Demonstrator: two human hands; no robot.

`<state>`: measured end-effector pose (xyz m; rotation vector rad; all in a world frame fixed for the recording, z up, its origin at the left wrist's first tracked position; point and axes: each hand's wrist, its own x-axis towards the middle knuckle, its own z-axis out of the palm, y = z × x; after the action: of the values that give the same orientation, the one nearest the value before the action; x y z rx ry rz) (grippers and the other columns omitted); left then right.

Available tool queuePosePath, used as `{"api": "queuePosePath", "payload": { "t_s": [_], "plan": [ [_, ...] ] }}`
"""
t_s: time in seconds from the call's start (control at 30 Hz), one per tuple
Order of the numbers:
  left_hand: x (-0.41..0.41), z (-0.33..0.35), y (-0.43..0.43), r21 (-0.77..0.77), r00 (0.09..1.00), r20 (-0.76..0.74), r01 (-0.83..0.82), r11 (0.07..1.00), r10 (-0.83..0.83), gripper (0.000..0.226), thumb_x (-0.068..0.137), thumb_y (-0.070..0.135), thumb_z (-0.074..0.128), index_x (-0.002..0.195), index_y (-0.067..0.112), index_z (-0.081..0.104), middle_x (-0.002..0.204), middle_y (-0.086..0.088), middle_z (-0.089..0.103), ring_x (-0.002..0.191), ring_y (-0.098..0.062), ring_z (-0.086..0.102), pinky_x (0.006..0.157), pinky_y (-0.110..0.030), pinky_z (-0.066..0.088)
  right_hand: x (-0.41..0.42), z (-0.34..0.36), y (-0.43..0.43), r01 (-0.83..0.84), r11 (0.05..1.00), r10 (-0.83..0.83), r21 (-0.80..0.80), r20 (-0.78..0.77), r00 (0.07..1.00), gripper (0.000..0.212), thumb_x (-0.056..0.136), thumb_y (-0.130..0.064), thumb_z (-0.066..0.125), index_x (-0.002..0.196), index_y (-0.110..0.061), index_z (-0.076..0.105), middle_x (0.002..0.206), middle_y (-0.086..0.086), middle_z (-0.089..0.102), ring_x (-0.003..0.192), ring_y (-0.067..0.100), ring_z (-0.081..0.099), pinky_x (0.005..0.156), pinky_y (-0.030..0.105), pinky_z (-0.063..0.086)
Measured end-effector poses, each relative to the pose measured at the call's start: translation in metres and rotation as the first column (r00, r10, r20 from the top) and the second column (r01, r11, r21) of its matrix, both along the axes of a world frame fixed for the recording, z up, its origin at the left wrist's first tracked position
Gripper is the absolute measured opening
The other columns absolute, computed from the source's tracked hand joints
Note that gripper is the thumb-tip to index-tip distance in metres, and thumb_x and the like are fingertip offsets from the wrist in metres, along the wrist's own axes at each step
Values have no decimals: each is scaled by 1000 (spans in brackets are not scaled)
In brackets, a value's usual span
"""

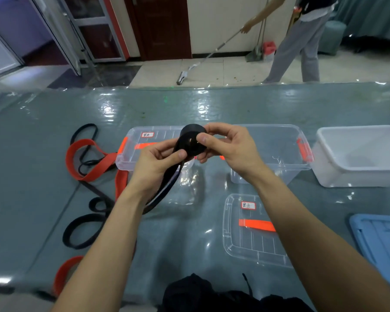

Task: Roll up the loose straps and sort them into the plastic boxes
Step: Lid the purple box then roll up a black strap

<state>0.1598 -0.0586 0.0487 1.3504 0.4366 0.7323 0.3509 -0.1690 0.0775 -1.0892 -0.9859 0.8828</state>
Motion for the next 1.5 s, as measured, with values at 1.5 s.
{"api": "queuePosePath", "payload": {
  "t_s": [1.5],
  "plan": [
    [-29,32,-35,190,989,-122,-57,980,82,42,80,18,93,119,11,81,110,-14,84,97,-24,82,95,-37,64,-31,-2,-43,-27,999,35,44,-210,977,36,88,-20,80,121,-7,73,113,24,76,86,41,79,85,39,65]
  ]
}}
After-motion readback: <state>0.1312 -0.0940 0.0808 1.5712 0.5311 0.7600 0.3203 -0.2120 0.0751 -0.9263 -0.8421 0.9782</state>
